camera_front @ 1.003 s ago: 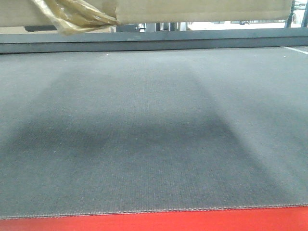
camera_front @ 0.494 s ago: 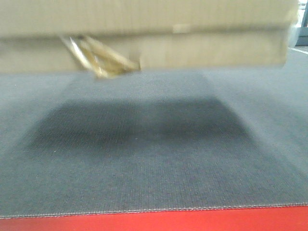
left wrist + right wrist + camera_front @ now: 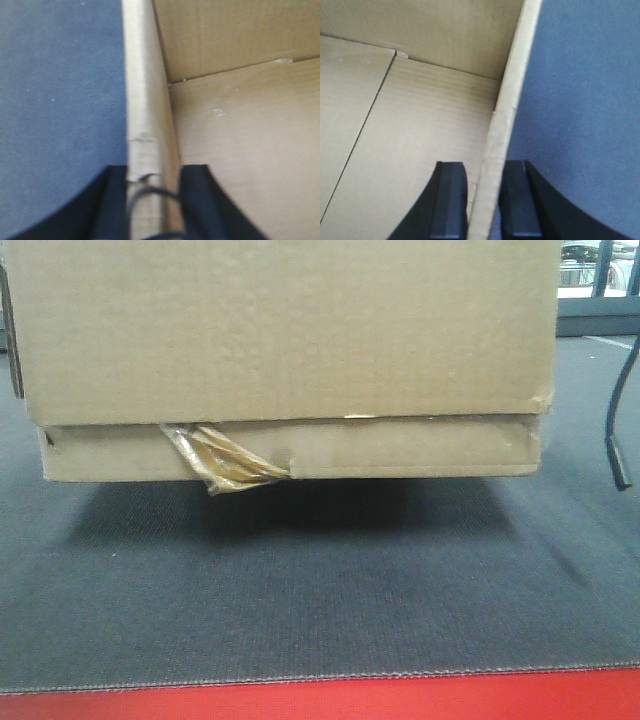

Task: Grab carton from right shelf to conveyor
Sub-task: 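Lower the carton onto the grey belt with both grippers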

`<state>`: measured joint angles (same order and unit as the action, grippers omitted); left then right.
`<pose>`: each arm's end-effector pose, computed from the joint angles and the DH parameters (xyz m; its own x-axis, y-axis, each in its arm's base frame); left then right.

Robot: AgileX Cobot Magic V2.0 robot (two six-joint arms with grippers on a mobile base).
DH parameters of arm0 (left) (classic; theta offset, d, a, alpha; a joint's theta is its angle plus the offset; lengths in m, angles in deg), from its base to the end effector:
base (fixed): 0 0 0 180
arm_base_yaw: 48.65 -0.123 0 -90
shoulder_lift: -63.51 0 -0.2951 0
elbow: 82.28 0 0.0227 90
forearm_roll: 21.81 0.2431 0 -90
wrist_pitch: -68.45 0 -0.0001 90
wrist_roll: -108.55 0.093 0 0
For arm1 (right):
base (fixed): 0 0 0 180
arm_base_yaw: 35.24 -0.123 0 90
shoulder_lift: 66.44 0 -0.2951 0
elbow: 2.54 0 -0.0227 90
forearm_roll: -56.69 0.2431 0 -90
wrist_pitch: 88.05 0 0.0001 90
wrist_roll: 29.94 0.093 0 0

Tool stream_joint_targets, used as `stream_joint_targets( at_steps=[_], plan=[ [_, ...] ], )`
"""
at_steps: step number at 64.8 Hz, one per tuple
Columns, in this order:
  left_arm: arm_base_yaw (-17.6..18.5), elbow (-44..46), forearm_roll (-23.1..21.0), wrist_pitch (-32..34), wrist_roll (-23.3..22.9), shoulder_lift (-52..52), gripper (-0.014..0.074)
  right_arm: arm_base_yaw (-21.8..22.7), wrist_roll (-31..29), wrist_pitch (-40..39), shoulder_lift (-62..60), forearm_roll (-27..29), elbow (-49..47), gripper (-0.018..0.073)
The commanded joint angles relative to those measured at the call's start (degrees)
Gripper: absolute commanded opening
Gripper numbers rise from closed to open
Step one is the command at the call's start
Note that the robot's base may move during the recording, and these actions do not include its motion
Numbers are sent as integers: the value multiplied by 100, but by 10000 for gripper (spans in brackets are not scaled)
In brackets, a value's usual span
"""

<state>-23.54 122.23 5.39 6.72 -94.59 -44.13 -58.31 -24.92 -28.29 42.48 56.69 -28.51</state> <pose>0.3604 -0.1275 0.3887 -0.7305 0.1762 -0.6598 0.0444 0.9764 0.2116 0.3592 0.1530 0.3805 -0.7634 -0.2301 -0.6035 -0.3263 0.9438 0.0530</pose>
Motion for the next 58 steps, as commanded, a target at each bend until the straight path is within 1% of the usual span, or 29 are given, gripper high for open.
stream_joint_targets(
  at_steps=[1,2,4,9,11,14,25,34,39,42,46,49,51,54,58],
  plan=[
    [127,36,-430,497,13,26,327,-50,92,-273,6,325,-48,81],
    [127,36,-441,497,13,26,367,-50,92,-273,6,325,-48,140],
    [127,36,-459,497,13,26,419,-50,92,-273,6,325,-48,231],
    [127,36,-556,497,13,26,546,-50,92,-261,6,325,-48,491],
    [127,36,-584,497,13,26,575,-50,92,-250,6,325,-48,585],
    [127,36,-657,497,13,49,617,-50,92,-223,-3,325,-48,570],
    [127,111,-804,404,13,173,608,-25,92,-26,-58,275,-234,570],
    [127,111,-804,382,61,570,608,39,92,20,-371,93,-270,570],
    [52,111,-804,382,83,852,608,141,103,57,-593,64,-270,570],
    [-24,99,-804,377,181,1029,608,226,103,111,-743,64,-270,561],
    [-145,-1,-804,368,234,1307,594,371,103,157,-967,54,-212,510],
    [-278,-119,-804,382,317,1499,566,477,103,168,-1133,54,-127,447],
    [-378,-277,-804,411,344,1664,527,547,103,168,-1249,54,-26,377],
    [-531,-518,-804,520,344,1936,437,685,103,100,-1485,54,158,246],
    [-716,-875,-804,763,344,2222,325,812,103,-36,-1763,42,482,116]
  ],
)
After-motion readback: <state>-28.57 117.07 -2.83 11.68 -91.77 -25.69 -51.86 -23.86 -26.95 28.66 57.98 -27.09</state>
